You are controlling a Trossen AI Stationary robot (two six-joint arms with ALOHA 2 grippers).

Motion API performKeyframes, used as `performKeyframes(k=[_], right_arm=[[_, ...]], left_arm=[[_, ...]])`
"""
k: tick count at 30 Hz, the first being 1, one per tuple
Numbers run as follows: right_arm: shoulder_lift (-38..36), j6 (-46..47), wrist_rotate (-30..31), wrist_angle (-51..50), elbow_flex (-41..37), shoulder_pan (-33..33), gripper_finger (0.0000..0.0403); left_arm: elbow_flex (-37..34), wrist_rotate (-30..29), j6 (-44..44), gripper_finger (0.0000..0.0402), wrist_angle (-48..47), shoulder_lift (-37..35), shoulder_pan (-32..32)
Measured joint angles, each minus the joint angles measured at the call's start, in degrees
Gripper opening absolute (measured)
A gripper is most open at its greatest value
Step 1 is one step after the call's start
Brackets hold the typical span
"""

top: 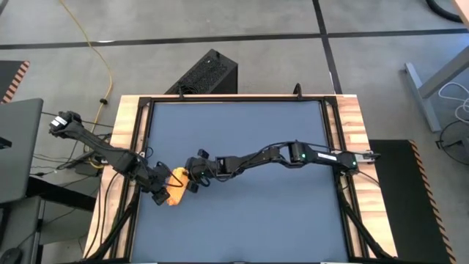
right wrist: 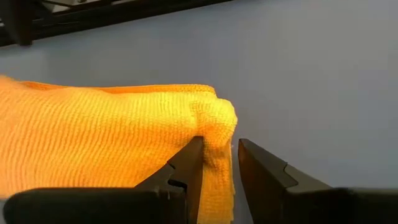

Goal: Roll towel
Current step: Move the rolled orange microfiber towel to the bottom left of the table

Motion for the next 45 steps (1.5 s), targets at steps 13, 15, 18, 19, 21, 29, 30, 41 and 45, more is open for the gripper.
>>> performKeyframes(k=[13,15,18,19,21,29,30,41,45], right_arm=[[0.0,-1.5,-0.4,0.0,0.0,-0.1,0.0128],[0.0,-1.5,-0.4,0.0,0.0,-0.2,0.0128],[0.0,-1.6,-0.7,0.0,0.0,-0.4,0.0128],[0.0,-1.6,-0.8,0.0,0.0,-0.5,0.0128],[0.0,-1.6,-1.2,0.1,-0.1,-0.6,0.0128],[0.0,-1.6,-2.2,0.3,-0.1,-0.8,0.0128],[0.0,-1.6,-2.5,0.3,-0.1,-0.9,0.0128],[-4.6,-1.4,-10.0,-8.8,-0.2,-1.5,0.0128],[-8.7,-1.5,-13.1,-16.1,-0.2,-2.0,0.0129]], left_arm=[[0.0,-8.7,10.8,0.018,-0.1,-2.8,0.5],[0.0,-13.0,15.9,0.018,2.7,-2.8,0.8],[0.0,-15.8,23.8,0.018,8.3,-2.3,1.0],[0.0,-16.3,25.7,0.018,9.9,-1.8,1.2],[-0.1,-16.7,27.7,0.018,11.8,-0.6,1.2],[-0.7,-11.5,28.6,0.018,11.9,10.0,0.9],[-0.7,-11.0,28.7,0.018,11.8,11.2,0.9],[-0.6,-11.0,24.7,0.018,11.6,15.9,0.9],[-0.6,-13.0,21.8,0.018,11.6,15.9,0.8]])
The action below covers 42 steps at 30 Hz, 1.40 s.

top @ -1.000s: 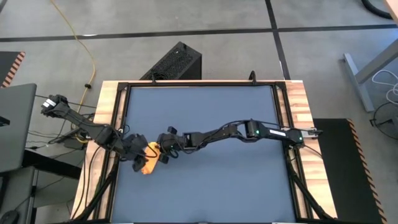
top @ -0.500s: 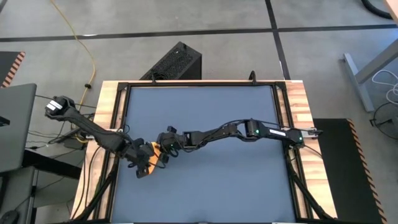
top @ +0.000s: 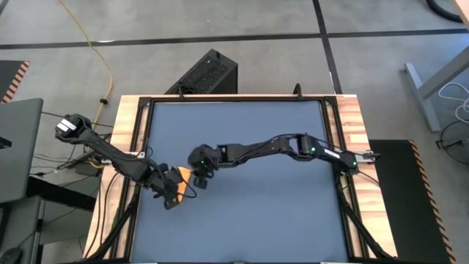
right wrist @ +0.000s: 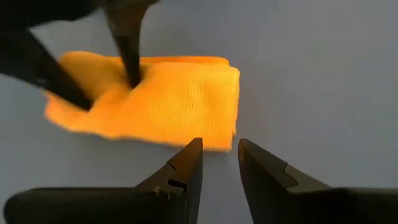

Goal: Roll towel
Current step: Move the rolled orange microfiber towel to the bottom left of the table

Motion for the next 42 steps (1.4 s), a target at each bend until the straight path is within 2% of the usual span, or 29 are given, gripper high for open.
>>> performKeyframes(k=[4,8,12,15,21,26,31,34,40,42], right_arm=[[-4.4,-3.1,-0.9,-7.9,0.0,0.3,0.0129],[-9.5,-6.8,-0.8,-13.9,-0.6,2.1,0.0129],[-16.4,-10.3,-0.1,-13.1,-7.4,4.5,0.013],[-23.1,-10.5,3.6,-9.2,-15.6,5.7,0.013],[-36.3,-8.8,4.8,7.6,-35.4,5.7,0.013],[-44.5,-8.4,0.9,17.5,-46.3,6.2,0.013],[-51.6,-8.0,0.9,17.1,-52.8,7.5,0.013],[-56.0,-8.1,1.9,16.9,-55.8,8.6,0.013],[-64.8,-8.8,10.6,16.3,-62.7,12.1,0.013],[-67.6,-8.8,14.1,16.4,-65.2,13.1,0.013]], left_arm=[[0.0,-4.0,-4.6,0.018,-0.2,0.0,0.0],[-0.1,-6.5,-15.9,0.018,-0.5,0.0,-0.5],[-0.1,-6.5,-18.1,0.018,-0.5,0.0,-2.5],[0.0,-7.0,-18.1,0.018,-0.7,-0.2,-4.2],[3.0,-7.7,-13.5,0.018,-0.9,-2.4,-5.4],[5.7,-10.2,-12.4,0.018,-6.6,-5.0,-5.4],[7.8,-15.2,-10.1,0.018,-10.3,-7.7,-5.1],[8.1,-20.4,-6.2,0.018,-9.9,-9.6,-5.1],[8.1,-35.8,6.8,0.018,-6.3,-12.0,-4.6],[8.1,-36.6,11.0,0.018,-2.8,-12.0,-2.1]])
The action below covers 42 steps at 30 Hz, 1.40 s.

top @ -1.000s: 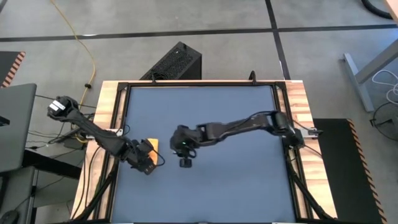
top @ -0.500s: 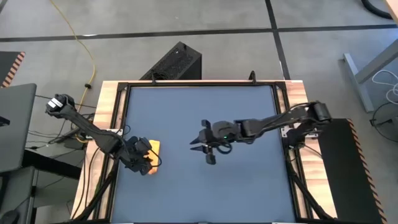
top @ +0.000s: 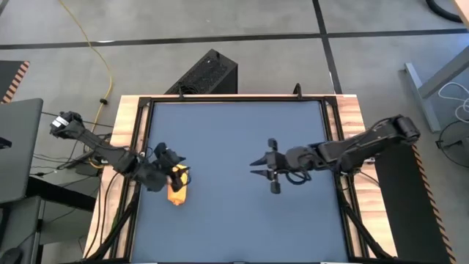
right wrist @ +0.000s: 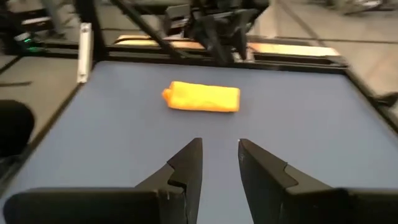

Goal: Roll towel
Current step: Move the rolled orange microfiber towel to the bottom left of the table

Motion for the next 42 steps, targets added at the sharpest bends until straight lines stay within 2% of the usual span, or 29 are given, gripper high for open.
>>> performKeyframes(k=[4,10,13,15,19,22,26,31,38,42], right_arm=[[-4.4,1.7,5.7,0.5,-5.0,1.1,0.013],[-7.9,4.1,7.8,4.0,-10.0,-0.3,0.013],[-8.8,6.6,7.9,2.8,-11.6,-0.8,0.013],[-9.3,7.9,7.9,1.4,-11.9,-0.9,0.013],[-9.4,8.1,7.9,-0.1,-12.2,-0.5,0.013],[-9.6,7.5,7.8,-0.1,-12.2,-0.8,0.013],[-9.6,7.4,7.8,-0.5,-12.2,-1.4,0.013],[-9.5,7.3,7.8,-0.5,-12.2,-1.4,0.013],[-9.5,8.2,7.7,0.1,-12.2,-1.4,0.013],[-9.5,8.4,7.7,0.1,-12.2,-1.2,0.013]], left_arm=[[0.0,4.8,10.0,0.018,6.3,1.6,7.7],[-0.8,15.5,26.4,0.018,18.9,3.9,18.8],[-4.2,19.5,27.5,0.018,20.3,3.6,21.4],[-7.1,21.0,24.8,0.018,18.8,3.2,22.2],[-11.0,24.6,18.6,0.018,15.6,2.4,20.0],[-10.3,25.8,16.2,0.018,10.4,1.9,17.3],[-8.5,30.5,14.3,0.018,3.9,1.8,12.8],[-8.4,32.2,12.1,0.018,-2.0,3.8,8.8],[-8.3,38.1,10.4,0.018,3.5,13.2,4.3],[-8.1,37.9,4.7,0.018,6.1,17.0,-1.3]])
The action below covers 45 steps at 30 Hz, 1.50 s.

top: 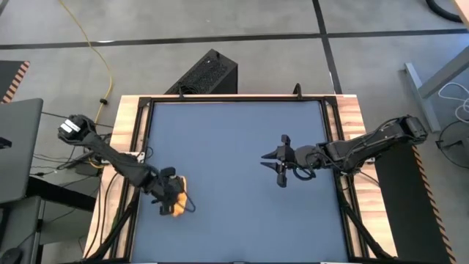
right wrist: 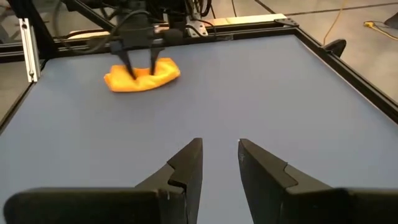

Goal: Roll towel
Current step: Move the rolled orange microfiber towel to the bottom left of the table, then return to Home Position

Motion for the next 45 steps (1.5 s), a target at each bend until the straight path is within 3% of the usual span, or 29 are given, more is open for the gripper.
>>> performKeyframes(k=[10,14,18,28,35,37,42,45], right_arm=[[0.0,1.1,-0.1,1.5,0.0,0.0,0.013],[0.0,2.5,-0.2,1.6,0.0,0.9,0.013],[0.1,2.5,-0.2,3.2,0.0,2.0,0.013],[-0.1,2.0,-0.2,6.0,0.1,1.9,0.013],[-0.5,1.8,-1.5,5.8,0.1,-0.3,0.013],[-0.8,0.6,-2.4,5.6,0.1,-1.2,0.013],[-4.4,-2.2,-7.6,3.4,0.1,-5.9,0.013],[-8.8,-2.7,-7.8,-0.3,0.1,-9.1,0.013]], left_arm=[[2.7,3.6,-21.3,0.018,2.8,0.0,-16.8],[3.5,1.3,-30.3,0.018,8.5,3.2,-24.1],[5.6,-2.7,-33.2,0.018,7.7,7.2,-27.3],[18.5,-6.9,-23.1,0.018,-17.7,7.3,-25.8],[20.4,-8.7,-15.9,0.018,-19.7,7.3,-22.3],[20.4,-12.6,-12.6,0.018,-20.6,6.6,-20.8],[20.3,-31.9,-0.3,0.018,-18.9,0.0,-14.2],[20.3,-37.7,10.9,0.018,-14.2,-6.4,-8.1]])
